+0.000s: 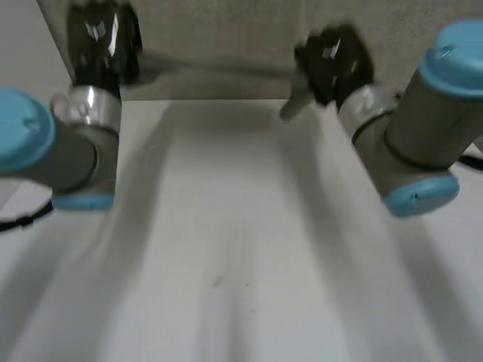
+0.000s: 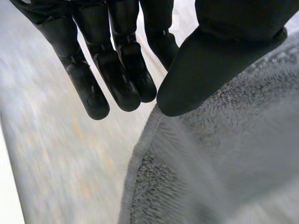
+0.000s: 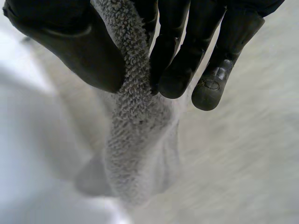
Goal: Fold the towel.
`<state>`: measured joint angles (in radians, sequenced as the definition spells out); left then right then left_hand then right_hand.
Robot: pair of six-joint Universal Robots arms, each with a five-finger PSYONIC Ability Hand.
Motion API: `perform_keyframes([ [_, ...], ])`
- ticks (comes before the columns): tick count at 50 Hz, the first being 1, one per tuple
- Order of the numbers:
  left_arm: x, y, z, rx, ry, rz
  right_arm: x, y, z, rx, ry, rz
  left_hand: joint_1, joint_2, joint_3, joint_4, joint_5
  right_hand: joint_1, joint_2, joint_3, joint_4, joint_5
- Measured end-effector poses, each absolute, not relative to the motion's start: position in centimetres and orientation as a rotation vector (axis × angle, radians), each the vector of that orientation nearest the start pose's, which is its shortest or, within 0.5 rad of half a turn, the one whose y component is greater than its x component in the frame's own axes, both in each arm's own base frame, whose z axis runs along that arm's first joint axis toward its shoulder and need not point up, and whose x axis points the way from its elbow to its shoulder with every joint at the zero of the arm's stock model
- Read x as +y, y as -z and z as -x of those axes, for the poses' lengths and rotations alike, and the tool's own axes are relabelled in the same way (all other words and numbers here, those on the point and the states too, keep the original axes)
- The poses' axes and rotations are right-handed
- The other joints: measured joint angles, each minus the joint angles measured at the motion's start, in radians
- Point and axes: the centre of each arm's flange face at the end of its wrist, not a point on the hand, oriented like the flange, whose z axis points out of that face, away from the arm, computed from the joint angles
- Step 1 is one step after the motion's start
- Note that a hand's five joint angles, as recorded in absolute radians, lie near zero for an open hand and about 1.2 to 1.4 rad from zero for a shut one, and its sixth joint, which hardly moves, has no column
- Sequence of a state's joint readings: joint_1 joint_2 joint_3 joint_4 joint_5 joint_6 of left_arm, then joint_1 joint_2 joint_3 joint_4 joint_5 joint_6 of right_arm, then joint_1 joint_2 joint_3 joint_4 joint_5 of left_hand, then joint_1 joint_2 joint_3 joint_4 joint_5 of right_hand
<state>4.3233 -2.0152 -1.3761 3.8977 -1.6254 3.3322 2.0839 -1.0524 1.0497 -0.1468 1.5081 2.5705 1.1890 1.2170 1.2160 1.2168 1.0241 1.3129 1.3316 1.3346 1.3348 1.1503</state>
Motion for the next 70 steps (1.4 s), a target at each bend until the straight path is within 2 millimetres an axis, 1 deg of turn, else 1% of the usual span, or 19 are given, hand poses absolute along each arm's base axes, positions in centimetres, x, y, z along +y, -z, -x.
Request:
perform_keyframes([
  [1, -35.2, -26.7, 27.7, 1.703, 2.766, -0.438, -31.1, -27.5, -33.5, 1.778, 2.304, 1.168, 0.0, 0.0, 0.0, 0.0, 0.0, 0.0, 0.0, 0.0, 0.0, 0.0],
  [3, -35.0, -24.8, 27.3, 1.773, 2.71, -0.467, -30.8, -25.9, -33.7, 1.822, 2.237, 1.205, 0.0, 0.0, 0.0, 0.0, 0.0, 0.0, 0.0, 0.0, 0.0, 0.0],
  [4, -34.6, -22.2, 26.8, 1.864, 2.632, -0.502, -30.3, -23.8, -33.9, 1.872, 2.151, 1.253, 0.0, 0.0, 0.0, 0.0, 0.003, 0.0, 0.0, 0.0, 0.0, 0.0],
  [5, -34.4, -21.4, 26.6, 1.894, 2.605, -0.513, -30.2, -23.2, -33.9, 1.884, 2.126, 1.266, 0.001, 0.0, 0.0, 0.0, 0.004, 0.0, 0.0, 0.0, 0.0, 0.0],
  [8, -33.3, -17.0, 25.6, 2.059, 2.45, -0.567, -28.8, -18.6, -34.3, 1.96, 1.949, 1.362, 0.004, 0.0, 0.0, 0.0, 0.005, 0.0, 0.0, 0.0, 0.006, 0.0],
  [12, -32.0, -14.0, 24.6, 2.184, 2.314, -0.596, -27.3, -14.9, -34.3, 2.017, 1.802, 1.458, 0.004, 0.0, 0.0, 0.0, 0.005, -0.012, -0.023, -0.022, -0.018, -0.018],
  [14, -31.6, -13.4, 24.2, 2.216, 2.274, -0.598, -26.6, -13.8, -34.1, 2.035, 1.755, 1.5, 0.004, 0.0, 0.0, 0.0, 0.005, -0.074, -0.104, -0.103, -0.103, -0.095],
  [18, -31.2, -13.9, 23.6, 2.225, 2.251, -0.588, -25.8, -13.9, -33.8, 2.044, 1.731, 1.534, 0.004, 0.0, 0.0, 0.0, 0.005, -0.469, -0.491, -0.488, -0.485, -0.494],
  [21, -31.1, -15.5, 23.3, 2.194, 2.279, -0.571, -25.2, -15.7, -33.3, 2.038, 1.753, 1.518, 0.004, 0.0, 0.0, 0.0, 0.005, -0.929, -0.955, -0.95, -0.945, -0.98],
  [23, -30.9, -16.6, 23.1, 2.168, 2.306, -0.561, -24.7, -17.2, -32.9, 2.03, 1.777, 1.493, 0.004, 0.0, 0.0, 0.0, 0.005, -1.042, -1.071, -1.072, -1.066, -1.089],
  [26, -30.3, -17.8, 22.9, 2.14, 2.337, -0.553, -24.1, -19.3, -32.3, 2.015, 1.813, 1.454, 0.004, 0.0, 0.0, 0.0, 0.005, -1.069, -1.087, -1.092, -1.075, -1.09],
  [32, -28.2, -18.7, 22.4, 2.131, 2.351, -0.558, -23.2, -22.9, -31.7, 1.973, 1.876, 1.411, 0.004, 0.0, 0.0, 0.0, 0.005, -1.073, -1.087, -1.092, -1.075, -1.09],
  [37, -26.3, -18.8, 21.9, 2.143, 2.344, -0.574, -23.5, -24.7, -32.0, 1.949, 1.886, 1.418, 0.004, 0.0, 0.0, 0.0, 0.005, -1.073, -1.087, -1.092, -1.075, -1.09],
  [40, -25.3, -18.9, 21.6, 2.146, 2.348, -0.592, -24.2, -25.0, -32.7, 1.944, 1.843, 1.45, 0.004, 0.0, 0.0, 0.0, 0.005, -1.073, -1.087, -1.092, -1.075, -1.09],
  [47, -23.6, -19.4, 20.8, 2.135, 2.375, -0.637, -26.5, -23.8, -35.2, 1.885, 1.718, 1.57, 0.004, 0.0, 0.0, 0.0, 0.005, -1.04, -1.062, -1.068, -1.066, -1.05],
  [55, -22.1, -20.3, 20.4, 2.101, 2.418, -0.662, -29.3, -19.2, -37.8, 1.787, 1.641, 1.724, 0.004, 0.0, 0.0, 0.0, 0.005, -0.95, -0.972, -0.967, -0.969, -0.94],
  [62, -21.5, -20.7, 20.3, 2.074, 2.443, -0.656, -30.1, -14.6, -38.4, 1.771, 1.587, 1.869, 0.004, 0.0, 0.0, 0.0, 0.005, -0.95, -0.972, -0.967, -0.969, -0.936],
  [68, -21.9, -20.8, 20.0, 2.066, 2.44, -0.635, -30.1, -12.9, -38.3, 1.781, 1.558, 1.938, 0.004, 0.0, 0.0, 0.0, 0.005, -0.897, -0.919, -0.913, -0.914, -0.887],
  [70, -22.3, -20.8, 19.7, 2.064, 2.432, -0.615, -30.1, -12.7, -38.2, 1.787, 1.551, 1.95, 0.004, 0.0, 0.0, 0.0, 0.005, -0.737, -0.764, -0.767, -0.767, -0.742],
])
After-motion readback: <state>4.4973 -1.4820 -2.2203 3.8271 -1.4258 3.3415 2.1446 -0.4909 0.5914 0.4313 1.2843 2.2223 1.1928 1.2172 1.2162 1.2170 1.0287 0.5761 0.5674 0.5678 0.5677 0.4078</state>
